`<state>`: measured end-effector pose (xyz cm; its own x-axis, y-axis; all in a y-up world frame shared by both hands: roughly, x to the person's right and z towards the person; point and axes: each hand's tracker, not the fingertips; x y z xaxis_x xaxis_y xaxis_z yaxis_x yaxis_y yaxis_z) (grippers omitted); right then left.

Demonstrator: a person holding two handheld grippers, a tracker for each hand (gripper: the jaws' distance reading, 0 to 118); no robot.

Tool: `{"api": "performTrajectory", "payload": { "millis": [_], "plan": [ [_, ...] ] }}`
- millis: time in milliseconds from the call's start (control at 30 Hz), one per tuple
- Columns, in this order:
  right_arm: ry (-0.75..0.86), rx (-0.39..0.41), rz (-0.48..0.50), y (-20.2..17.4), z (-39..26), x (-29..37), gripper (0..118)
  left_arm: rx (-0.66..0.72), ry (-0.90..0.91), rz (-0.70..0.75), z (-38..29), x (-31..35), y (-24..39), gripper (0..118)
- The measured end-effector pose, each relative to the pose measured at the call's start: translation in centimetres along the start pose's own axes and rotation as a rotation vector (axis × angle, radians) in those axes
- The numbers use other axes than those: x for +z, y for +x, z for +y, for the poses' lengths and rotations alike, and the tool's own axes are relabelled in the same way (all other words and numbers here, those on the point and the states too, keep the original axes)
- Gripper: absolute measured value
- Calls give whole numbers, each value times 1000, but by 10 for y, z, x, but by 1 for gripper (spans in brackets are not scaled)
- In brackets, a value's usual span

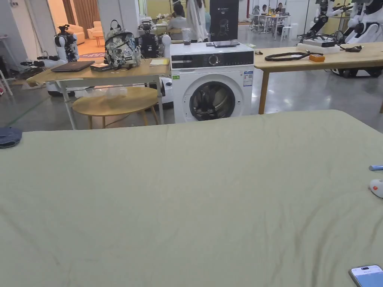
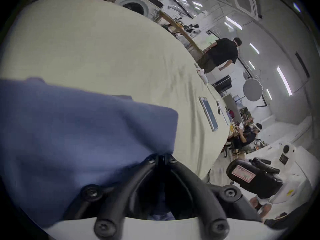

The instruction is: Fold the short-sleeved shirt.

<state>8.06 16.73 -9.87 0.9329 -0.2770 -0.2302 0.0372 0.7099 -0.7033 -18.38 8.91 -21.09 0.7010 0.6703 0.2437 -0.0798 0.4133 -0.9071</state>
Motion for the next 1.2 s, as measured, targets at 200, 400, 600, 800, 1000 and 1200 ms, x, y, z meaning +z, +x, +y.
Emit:
{"api": "performTrajectory", "payload": {
  "millis": [200,400,600,800,1000,1200],
  "plan": [
    [-14,89,138,-30,27,-35,0,-222,244,20,-7,94,16,84],
    [-141,251,90,-61,35,-94,0,16,362,16,-23,169,-32,84],
    [-254,329,-32,-67,12,-130,0,160,365,60,-33,176,-76,84],
    [-235,251,-13,-57,10,-128,0,230,309,26,-27,127,-108,84],
    [-212,255,-16,-54,4,-129,0,278,250,-30,-17,103,-105,39],
    [-192,227,-6,-50,2,-126,0,244,230,19,-16,103,-98,30]
  ]
}}
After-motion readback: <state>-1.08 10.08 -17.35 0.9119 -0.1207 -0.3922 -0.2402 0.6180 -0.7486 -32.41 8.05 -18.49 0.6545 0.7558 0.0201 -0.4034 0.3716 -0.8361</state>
